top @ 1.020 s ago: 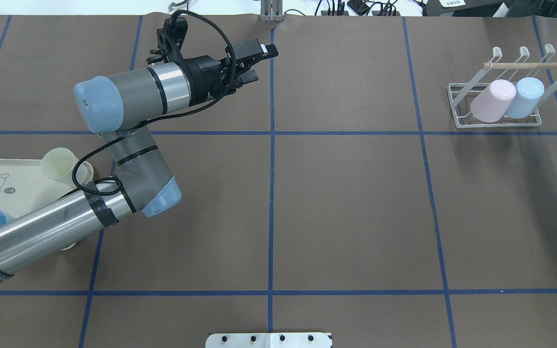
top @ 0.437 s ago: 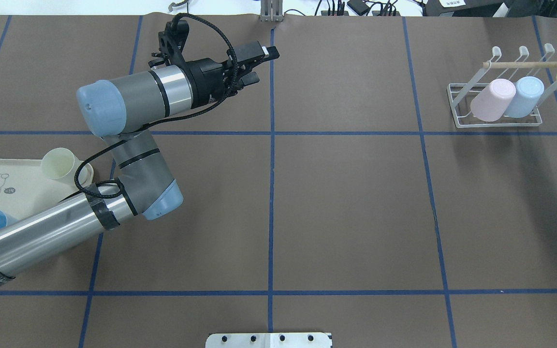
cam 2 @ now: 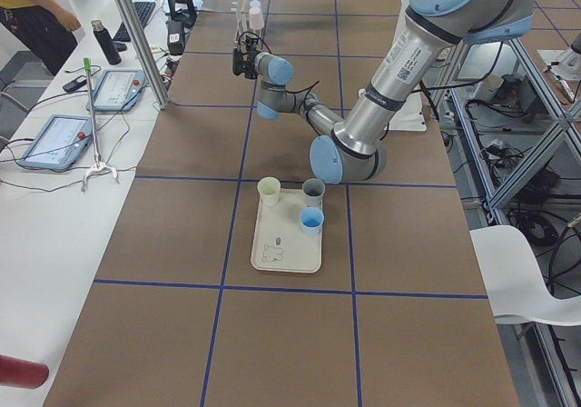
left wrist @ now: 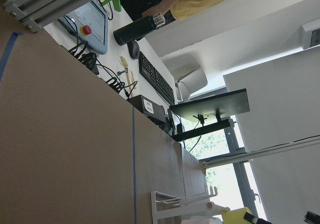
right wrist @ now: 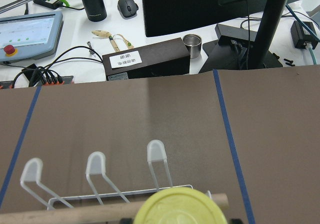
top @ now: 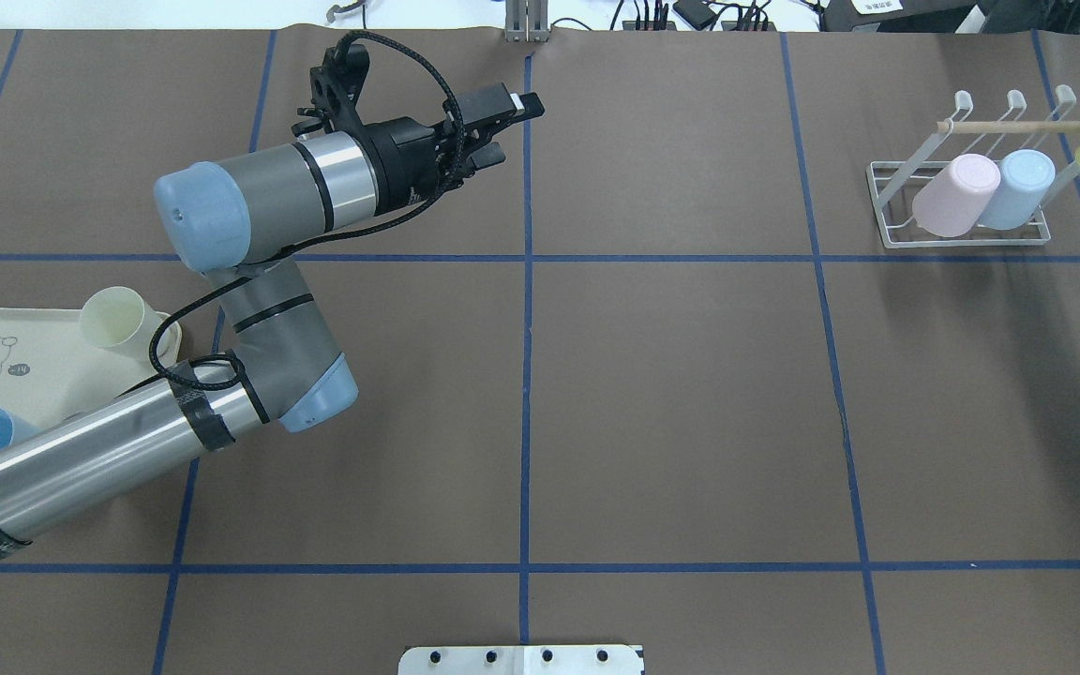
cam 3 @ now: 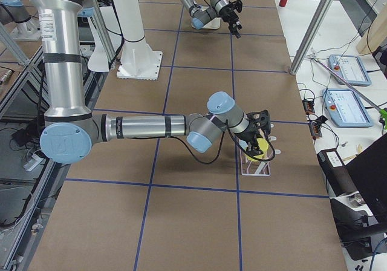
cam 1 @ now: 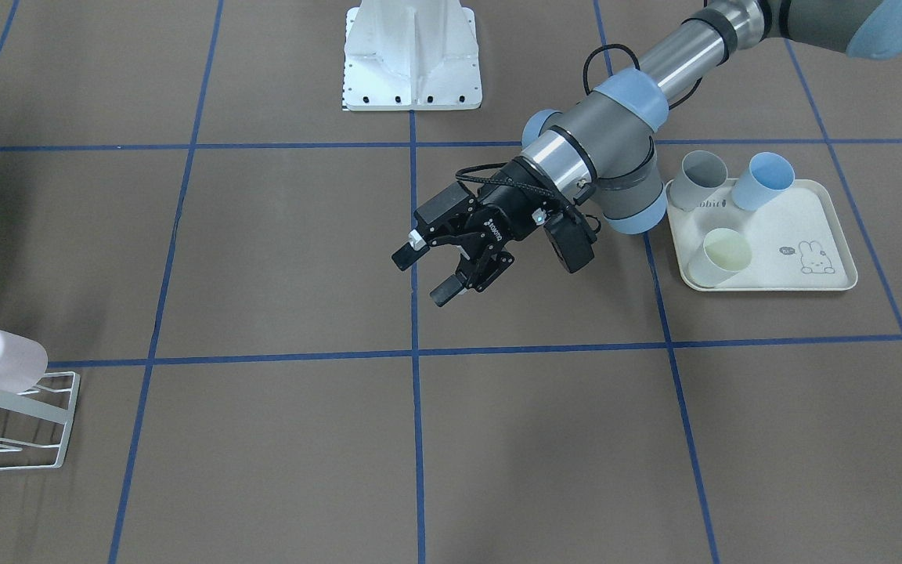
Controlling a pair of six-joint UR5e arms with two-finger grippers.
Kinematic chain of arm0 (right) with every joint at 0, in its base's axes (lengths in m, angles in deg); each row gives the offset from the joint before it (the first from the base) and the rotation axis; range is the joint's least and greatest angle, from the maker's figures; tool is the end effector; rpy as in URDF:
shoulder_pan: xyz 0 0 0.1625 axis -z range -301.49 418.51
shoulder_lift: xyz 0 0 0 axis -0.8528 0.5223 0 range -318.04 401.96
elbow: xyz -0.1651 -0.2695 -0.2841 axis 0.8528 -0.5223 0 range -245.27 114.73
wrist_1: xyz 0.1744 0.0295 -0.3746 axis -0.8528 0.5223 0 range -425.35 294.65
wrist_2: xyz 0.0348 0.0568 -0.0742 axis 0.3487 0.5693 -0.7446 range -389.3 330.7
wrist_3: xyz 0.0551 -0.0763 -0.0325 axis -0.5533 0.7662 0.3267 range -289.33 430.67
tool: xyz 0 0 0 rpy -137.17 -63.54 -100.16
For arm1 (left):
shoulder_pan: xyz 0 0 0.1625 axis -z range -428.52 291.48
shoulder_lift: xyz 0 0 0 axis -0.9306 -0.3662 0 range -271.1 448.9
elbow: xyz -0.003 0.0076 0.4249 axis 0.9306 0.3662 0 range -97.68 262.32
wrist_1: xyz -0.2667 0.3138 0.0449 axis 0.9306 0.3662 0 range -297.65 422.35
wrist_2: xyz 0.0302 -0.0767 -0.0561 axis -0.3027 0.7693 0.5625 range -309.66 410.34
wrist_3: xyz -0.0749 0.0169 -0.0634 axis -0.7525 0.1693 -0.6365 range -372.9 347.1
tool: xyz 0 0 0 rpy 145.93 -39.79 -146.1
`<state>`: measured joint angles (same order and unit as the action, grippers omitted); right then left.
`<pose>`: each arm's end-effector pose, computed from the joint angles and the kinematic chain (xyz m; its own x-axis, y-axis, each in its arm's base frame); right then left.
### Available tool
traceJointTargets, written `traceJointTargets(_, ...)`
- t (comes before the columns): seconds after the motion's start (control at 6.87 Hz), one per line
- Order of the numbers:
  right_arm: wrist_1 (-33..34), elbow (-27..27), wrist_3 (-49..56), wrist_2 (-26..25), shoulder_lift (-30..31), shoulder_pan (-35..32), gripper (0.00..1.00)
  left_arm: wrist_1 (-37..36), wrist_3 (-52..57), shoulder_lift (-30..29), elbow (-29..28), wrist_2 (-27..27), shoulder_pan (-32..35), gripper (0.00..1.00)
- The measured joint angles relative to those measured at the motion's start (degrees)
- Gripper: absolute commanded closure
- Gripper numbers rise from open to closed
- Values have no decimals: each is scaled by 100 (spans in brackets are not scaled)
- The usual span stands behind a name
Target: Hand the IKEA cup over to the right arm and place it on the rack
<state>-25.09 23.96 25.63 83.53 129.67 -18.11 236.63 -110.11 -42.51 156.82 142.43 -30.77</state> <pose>-0.0335 -0.5501 0.5563 0.6865 0.0721 0.7236 -0.4827 0.7894 0.3793 0.4685 -0.5267 0.1820 -0.3441 0.1079 -0.9327 0.5459 0.8312 -0.1052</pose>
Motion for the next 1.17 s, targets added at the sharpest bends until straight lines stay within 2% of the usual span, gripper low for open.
traceJointTargets(0.44, -18, -19, -33, -8, 8, 124, 100, 0, 0, 1, -4, 2, -5, 0)
traceJointTargets(0.58, -18, -38, -33, -18, 7, 156, 62, 0, 0, 1, -3, 2, -5, 0)
traceJointTargets(0.73, -18, -63, -32, -29, 4, 185, 1, 0, 0, 1, 0, 2, -5, 0)
traceJointTargets(1.17, -46, -112, -31, -58, -6, 264, 0, 0, 34, 1, 10, 15, 11, 0)
